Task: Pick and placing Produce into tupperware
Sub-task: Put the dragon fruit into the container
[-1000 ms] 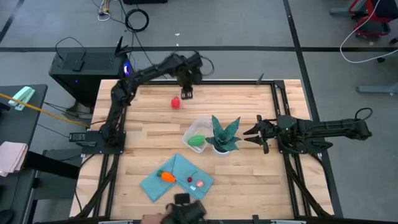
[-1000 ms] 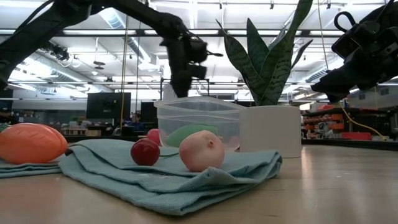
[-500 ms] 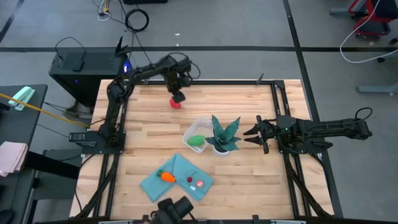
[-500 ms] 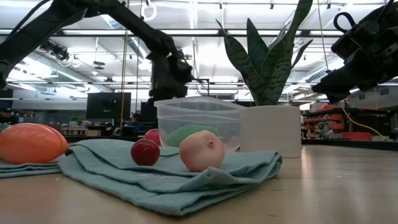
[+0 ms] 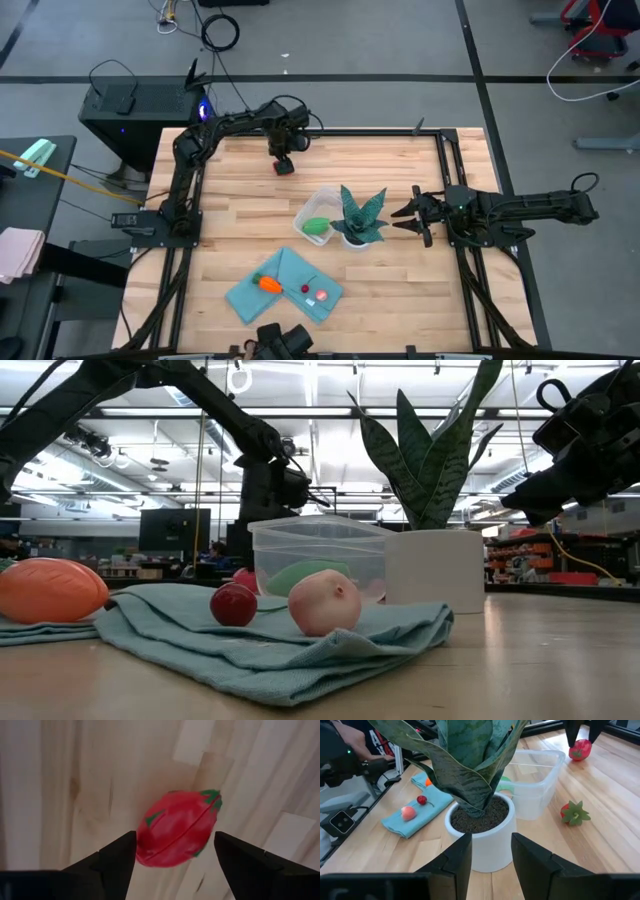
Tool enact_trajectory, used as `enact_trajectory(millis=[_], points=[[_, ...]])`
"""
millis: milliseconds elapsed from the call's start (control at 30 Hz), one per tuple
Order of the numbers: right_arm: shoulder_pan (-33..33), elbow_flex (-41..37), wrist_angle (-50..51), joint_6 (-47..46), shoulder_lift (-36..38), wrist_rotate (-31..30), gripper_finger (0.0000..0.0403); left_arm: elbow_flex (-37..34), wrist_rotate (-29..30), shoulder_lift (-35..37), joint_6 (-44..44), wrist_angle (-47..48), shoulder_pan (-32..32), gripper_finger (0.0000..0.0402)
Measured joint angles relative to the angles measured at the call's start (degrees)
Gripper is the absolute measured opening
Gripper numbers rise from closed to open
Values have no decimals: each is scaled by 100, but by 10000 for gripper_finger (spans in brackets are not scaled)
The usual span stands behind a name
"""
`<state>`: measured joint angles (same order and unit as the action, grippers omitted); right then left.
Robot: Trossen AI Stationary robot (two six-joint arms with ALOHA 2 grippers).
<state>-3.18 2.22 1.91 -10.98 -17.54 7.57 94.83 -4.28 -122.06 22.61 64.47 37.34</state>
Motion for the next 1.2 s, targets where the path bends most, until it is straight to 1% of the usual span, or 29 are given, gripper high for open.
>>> enact_trajectory(millis=[267,533,767,1033,1100,1200], points=[[0,0,-2,-2,0,0,145,-275,7,0,233,-207,-2,273],[0,0,-11,-2,0,0,145,-533,3,-2,275,-664,-13,272],[0,0,-22,-2,0,0,145,-542,3,-2,269,-752,-26,266],[0,0,-24,-2,0,0,145,-542,1,-2,245,-767,-26,230],[0,0,-24,-2,0,0,145,-540,3,-2,245,-768,-26,230],[0,0,-24,-2,0,0,145,-540,3,-2,248,-761,-26,242]])
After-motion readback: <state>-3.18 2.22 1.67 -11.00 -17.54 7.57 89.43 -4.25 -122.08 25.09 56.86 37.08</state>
